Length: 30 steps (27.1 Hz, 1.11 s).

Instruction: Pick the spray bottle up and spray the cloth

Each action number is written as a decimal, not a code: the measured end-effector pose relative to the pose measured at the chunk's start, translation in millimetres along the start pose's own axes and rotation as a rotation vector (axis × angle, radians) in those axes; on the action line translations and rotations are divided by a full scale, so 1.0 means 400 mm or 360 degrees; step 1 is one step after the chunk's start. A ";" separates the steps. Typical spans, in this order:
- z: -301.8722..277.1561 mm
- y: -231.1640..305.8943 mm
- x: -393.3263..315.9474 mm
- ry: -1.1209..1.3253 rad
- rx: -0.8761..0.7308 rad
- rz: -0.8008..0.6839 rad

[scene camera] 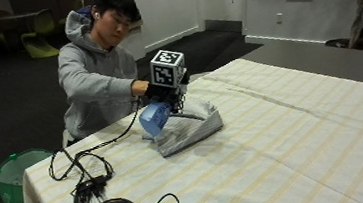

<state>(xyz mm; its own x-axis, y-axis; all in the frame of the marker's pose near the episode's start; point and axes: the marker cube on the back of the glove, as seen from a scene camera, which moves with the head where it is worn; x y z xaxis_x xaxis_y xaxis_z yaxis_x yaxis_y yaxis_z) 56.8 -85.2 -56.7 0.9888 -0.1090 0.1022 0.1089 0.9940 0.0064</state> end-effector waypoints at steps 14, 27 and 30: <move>-0.097 0.004 -0.433 -0.1568 0.0828 -0.0364; 0.145 -0.194 -0.668 -0.1854 0.0860 -0.0364; 0.184 -0.226 -0.674 -0.1827 0.0813 -0.0351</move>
<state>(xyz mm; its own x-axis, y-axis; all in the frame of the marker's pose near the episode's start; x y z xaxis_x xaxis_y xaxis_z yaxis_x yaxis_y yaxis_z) -227.2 -145.5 -11.6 0.2712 -0.4585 0.8463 -0.0454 0.8722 0.4870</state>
